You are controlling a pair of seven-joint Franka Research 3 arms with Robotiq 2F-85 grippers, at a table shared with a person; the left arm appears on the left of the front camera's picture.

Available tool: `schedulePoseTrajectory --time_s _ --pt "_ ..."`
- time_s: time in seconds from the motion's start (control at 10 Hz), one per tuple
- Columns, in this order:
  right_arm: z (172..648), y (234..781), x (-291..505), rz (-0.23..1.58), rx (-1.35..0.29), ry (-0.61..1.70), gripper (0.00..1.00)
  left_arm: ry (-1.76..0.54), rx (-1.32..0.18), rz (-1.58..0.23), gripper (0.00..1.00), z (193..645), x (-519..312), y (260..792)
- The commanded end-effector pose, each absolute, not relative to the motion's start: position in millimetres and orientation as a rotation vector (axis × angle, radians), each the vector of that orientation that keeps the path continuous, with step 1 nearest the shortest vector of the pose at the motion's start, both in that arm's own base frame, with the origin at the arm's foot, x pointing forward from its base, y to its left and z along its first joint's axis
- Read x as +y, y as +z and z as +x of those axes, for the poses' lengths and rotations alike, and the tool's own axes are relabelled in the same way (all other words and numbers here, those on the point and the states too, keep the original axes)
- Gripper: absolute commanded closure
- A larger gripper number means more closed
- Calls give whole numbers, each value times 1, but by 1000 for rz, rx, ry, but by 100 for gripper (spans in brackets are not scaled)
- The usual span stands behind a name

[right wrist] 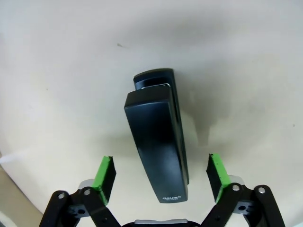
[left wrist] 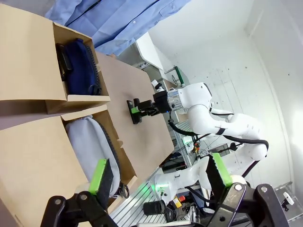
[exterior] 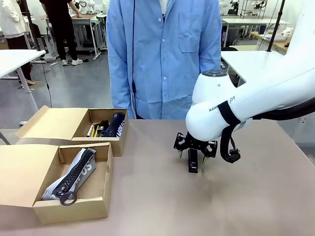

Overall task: Place items inside the box.
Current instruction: Pick up a Pencil pouch or Stapler and place it inside the Mailer Box closest to the robot.

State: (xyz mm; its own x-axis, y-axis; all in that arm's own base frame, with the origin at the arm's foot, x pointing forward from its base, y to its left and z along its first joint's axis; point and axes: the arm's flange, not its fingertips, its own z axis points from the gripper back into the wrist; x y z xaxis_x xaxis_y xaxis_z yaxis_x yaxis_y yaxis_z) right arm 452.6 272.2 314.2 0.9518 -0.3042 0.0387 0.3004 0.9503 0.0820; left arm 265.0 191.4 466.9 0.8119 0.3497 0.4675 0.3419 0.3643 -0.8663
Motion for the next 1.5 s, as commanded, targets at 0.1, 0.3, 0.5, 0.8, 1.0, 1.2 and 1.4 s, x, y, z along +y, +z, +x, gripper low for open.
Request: schedulePoseTrajectory --time_s 0.1,0.3,0.5,0.8,1.0,1.2,1.4 --pt "458 313 282 34 -65 -340 100 -6 -695 -1240 0 265 190 468" --pt "458 311 281 19 -60 -342 100 -6 -695 -1240 0 265 190 468" --pt "456 313 280 15 -61 -341 100 -6 -695 -1240 0 265 190 468" --pt "451 314 278 11 -34 -308 100 -6 -695 -1240 0 265 190 468" --pt "426 338 248 106 72 -152 100 -6 -695 -1240 0 265 190 468" --pt "379 363 216 188 55 22 100 -6 -695 -1240 0 265 190 468" --pt "345 373 209 304 48 246 100 -6 -695 -1240 0 265 190 468"
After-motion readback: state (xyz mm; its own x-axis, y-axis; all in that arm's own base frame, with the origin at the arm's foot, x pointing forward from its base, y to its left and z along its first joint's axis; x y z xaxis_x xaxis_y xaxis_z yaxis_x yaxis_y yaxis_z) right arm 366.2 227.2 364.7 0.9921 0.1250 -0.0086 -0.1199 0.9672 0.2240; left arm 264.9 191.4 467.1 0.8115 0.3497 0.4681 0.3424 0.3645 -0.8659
